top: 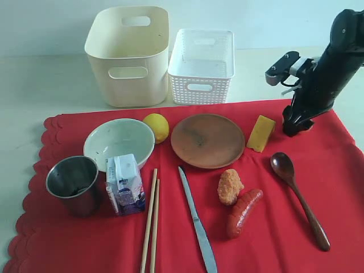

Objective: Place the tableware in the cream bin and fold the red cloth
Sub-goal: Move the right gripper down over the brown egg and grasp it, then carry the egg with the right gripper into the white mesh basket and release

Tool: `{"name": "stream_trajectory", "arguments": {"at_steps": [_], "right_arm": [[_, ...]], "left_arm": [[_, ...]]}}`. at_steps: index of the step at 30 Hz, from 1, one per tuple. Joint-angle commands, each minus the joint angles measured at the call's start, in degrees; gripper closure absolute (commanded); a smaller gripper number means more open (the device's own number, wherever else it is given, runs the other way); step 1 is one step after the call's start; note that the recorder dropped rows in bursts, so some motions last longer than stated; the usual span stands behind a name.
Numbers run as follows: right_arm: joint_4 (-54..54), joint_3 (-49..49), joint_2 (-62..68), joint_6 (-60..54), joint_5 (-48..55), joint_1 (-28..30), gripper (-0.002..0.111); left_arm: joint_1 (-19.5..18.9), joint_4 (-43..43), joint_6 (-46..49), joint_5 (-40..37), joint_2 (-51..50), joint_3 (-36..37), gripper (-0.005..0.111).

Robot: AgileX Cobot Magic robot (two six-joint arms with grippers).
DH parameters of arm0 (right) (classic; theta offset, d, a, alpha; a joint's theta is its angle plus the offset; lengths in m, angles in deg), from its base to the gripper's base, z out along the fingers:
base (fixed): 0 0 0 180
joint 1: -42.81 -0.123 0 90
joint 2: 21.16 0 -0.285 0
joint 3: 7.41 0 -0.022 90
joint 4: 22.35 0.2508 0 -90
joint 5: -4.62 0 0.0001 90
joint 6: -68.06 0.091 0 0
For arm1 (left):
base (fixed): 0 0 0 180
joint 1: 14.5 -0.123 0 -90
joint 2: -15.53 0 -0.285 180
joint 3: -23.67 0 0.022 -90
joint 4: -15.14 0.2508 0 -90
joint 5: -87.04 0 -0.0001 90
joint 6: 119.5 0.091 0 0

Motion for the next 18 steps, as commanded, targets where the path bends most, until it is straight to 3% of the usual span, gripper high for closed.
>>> {"name": "stream_trajectory", "arguments": {"at_steps": [1, 11, 18], "right_arm": [[0.23, -0.62, 1.03, -0.54, 1.36, -0.08, 0.05], [0.23, -2.11, 1.05, 0.08, 1.37, -0.08, 0.096], [0.23, -4.29, 0.92, 4.24, 1.21, -0.08, 0.101]], "left_arm": [[-0.04, 0.16, 0.13, 0.56, 0.27, 0.13, 0.107], [-0.04, 0.16, 0.13, 0.56, 0.27, 0.13, 0.107], [-0.04, 0.16, 0.13, 0.56, 0.27, 0.13, 0.107]]}}
